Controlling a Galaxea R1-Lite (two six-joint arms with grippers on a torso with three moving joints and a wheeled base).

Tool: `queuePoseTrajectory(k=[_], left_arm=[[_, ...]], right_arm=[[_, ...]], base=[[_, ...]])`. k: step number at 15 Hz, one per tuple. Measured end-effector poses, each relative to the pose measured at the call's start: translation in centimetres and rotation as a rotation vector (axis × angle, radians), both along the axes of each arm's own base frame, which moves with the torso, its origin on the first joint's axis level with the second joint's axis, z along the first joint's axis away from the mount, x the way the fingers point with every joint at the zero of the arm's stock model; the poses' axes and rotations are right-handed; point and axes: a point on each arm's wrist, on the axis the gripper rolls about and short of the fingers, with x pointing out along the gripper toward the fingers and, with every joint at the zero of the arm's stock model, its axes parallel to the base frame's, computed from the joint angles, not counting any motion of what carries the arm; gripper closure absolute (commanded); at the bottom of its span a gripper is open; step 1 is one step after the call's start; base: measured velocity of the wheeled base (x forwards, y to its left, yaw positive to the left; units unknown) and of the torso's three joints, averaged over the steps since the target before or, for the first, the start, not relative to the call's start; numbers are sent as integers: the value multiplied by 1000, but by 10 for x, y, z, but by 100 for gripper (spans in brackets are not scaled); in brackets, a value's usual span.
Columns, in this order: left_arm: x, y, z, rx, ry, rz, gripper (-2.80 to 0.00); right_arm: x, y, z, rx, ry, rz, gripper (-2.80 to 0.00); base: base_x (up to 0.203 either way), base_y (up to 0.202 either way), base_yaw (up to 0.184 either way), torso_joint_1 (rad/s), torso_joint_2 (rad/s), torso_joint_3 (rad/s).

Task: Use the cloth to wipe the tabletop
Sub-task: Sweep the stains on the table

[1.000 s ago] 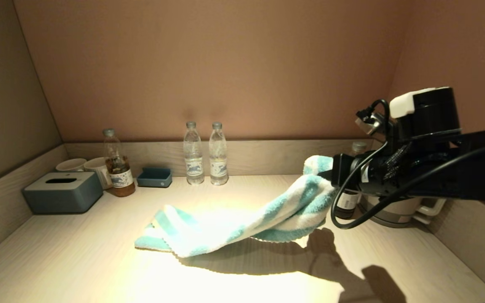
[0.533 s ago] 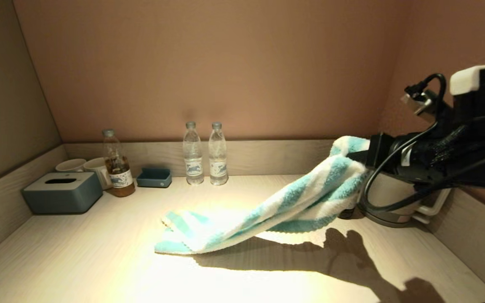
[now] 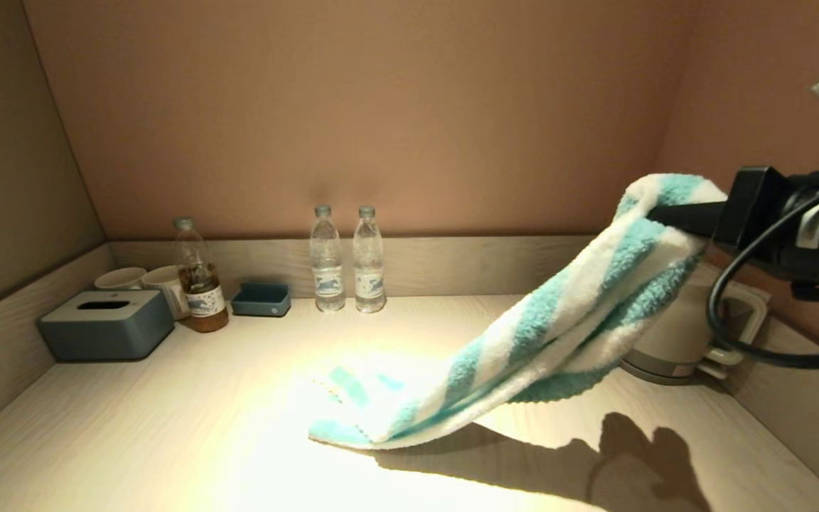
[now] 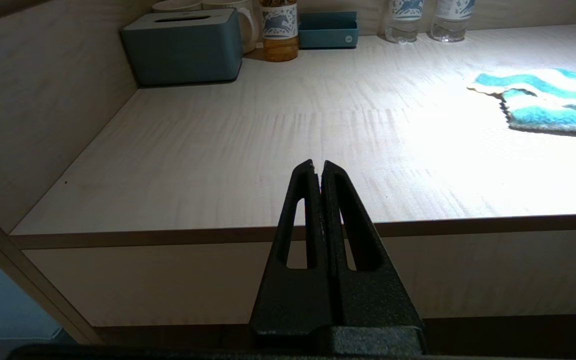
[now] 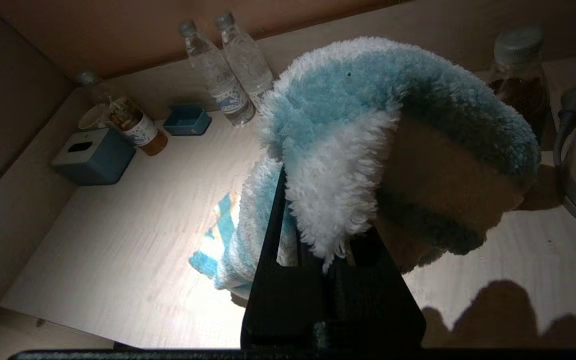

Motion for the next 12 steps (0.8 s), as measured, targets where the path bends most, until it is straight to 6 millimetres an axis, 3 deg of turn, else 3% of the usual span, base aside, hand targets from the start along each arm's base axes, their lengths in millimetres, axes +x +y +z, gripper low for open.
queuePoseTrajectory(k=[3, 8, 12], left_arm=[[0, 0, 0, 0, 0, -1, 0], [0, 0, 0, 0, 0, 0, 0], [0, 0, 0, 0, 0, 1, 0]], right_arm=[[-22, -3, 11, 7, -67, 2, 0], [-23, -2, -2, 0, -16, 10, 0], [9, 5, -38, -11, 156, 58, 0]], base=[[0, 0, 0, 0, 0, 0], [0, 0, 0, 0, 0, 0], [0, 0, 0, 0, 0, 0]])
